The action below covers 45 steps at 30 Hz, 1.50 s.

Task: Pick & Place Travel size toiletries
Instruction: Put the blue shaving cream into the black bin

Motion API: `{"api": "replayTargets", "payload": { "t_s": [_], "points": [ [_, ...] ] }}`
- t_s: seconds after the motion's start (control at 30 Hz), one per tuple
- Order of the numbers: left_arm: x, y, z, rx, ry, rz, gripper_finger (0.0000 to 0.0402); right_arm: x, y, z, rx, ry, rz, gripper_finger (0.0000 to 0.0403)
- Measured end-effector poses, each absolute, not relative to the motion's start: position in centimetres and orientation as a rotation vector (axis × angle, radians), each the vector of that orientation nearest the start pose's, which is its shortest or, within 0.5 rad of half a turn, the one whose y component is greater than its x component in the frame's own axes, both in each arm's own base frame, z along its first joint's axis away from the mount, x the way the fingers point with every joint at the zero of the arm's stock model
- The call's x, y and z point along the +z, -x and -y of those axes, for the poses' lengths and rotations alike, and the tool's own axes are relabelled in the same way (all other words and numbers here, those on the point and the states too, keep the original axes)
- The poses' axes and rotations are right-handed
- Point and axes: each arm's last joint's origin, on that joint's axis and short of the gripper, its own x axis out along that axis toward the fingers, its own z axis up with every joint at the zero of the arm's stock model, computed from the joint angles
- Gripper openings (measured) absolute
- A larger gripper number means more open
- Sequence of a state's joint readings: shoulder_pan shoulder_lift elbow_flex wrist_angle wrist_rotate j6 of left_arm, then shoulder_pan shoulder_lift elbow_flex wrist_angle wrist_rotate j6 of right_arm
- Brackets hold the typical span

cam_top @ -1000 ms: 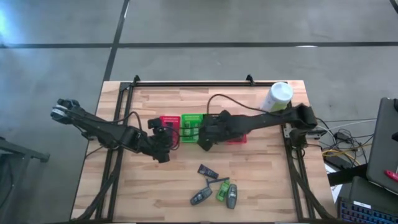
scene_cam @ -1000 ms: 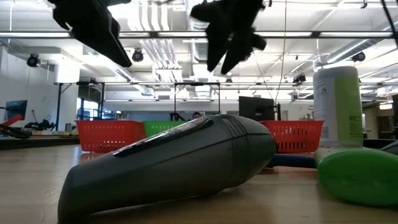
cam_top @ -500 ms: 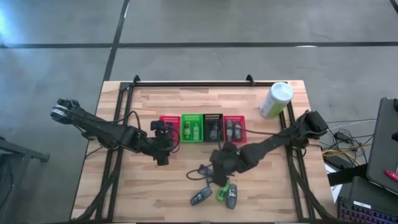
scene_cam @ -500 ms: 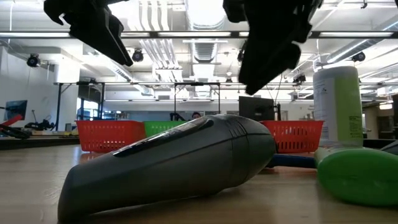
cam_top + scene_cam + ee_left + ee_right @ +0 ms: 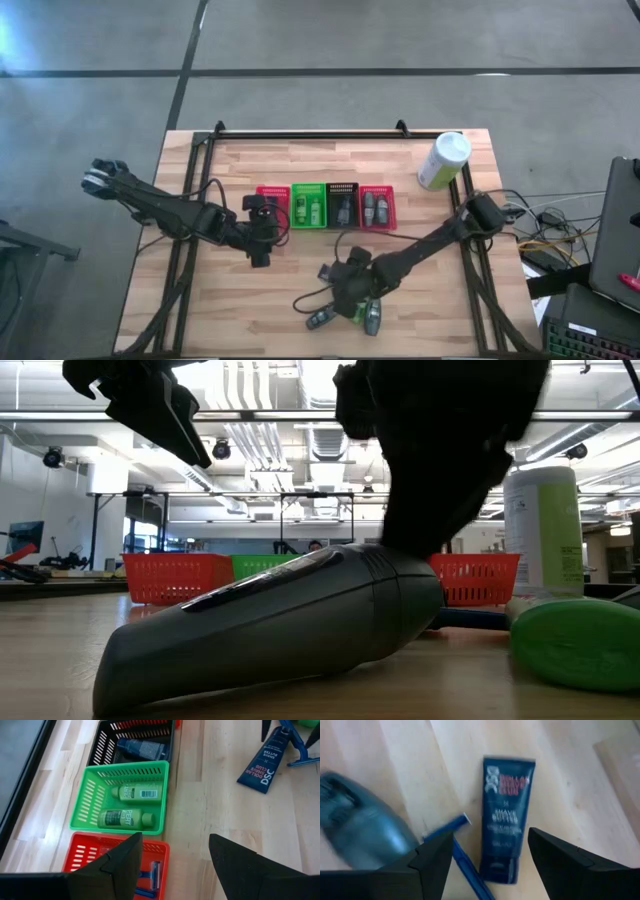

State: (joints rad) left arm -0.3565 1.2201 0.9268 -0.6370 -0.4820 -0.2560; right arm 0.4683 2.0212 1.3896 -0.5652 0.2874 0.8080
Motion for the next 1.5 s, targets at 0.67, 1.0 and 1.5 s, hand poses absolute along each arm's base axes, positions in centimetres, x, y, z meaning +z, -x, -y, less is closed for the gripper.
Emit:
{"api": "replayTargets", "payload": {
  "t_s": [0.67, 1.0, 1.5],
  "points": [
    [25.6, -22.5, 6.9, 0.218, -0.166, -0.846, 0.0234, 13.4, -37.0, -16.0, -0.375, -0.322, -1.178, 0.0149],
    [26.0, -22.1, 6.8, 0.227, -0.164, -0.828, 0.0234, 19.3, -35.5, -14.3, -0.487, -0.432, -1.059, 0.0118],
    [29.5, -19.1, 5.3, 0.336, -0.111, -0.631, 0.0234, 20.5, -36.2, -0.6, -0.896, -0.951, -0.804, 0.0132]
  ]
}}
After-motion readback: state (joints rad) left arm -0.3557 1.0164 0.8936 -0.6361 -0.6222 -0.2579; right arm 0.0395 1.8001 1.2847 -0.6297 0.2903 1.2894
